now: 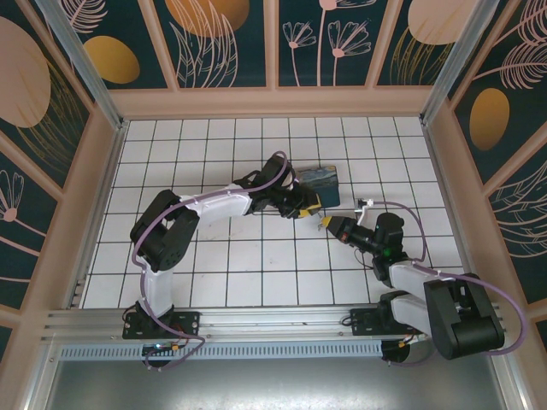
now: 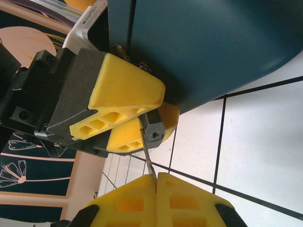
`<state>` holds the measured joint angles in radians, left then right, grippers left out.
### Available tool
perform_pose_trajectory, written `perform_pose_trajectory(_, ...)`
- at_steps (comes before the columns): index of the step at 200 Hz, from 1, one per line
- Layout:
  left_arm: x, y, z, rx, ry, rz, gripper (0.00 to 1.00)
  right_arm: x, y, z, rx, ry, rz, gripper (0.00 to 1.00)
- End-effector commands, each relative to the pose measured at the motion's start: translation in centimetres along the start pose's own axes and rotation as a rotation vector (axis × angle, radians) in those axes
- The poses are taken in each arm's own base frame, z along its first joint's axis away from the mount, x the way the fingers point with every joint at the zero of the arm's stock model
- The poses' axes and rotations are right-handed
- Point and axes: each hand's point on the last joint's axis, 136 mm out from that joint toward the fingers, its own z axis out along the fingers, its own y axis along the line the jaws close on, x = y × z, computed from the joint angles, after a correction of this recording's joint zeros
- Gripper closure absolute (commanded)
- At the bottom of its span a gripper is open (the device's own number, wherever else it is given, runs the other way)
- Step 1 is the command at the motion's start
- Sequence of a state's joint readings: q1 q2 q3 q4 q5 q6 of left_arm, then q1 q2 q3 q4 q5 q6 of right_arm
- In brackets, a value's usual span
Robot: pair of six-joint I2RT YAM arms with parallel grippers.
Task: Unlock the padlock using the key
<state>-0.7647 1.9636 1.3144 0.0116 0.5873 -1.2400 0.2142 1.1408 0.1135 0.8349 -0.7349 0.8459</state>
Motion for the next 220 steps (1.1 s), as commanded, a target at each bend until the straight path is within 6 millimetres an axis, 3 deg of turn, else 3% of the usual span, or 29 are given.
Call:
perform_pose_trajectory(1, 0.1, -2.8, -1.4, 0.087, -0.005, 0.028, 0.93, -0.5, 1.2, 0.1, -0.043, -0.006, -0.022, 1.00)
perform_pose_trajectory(69, -0.1, -3.0, -1.4, 0.101, -0.009, 0.022, 0.94, 0.1, 0.6, -0.9, -0.031, -0.015, -0.012, 1.00)
perform_pose_trajectory(220, 0.1, -3.2, -1.6, 0.114, -0.007, 0.025, 0.97, -0.3, 0.1, -0.4, -0.037, 0.015, 0.002, 1.00)
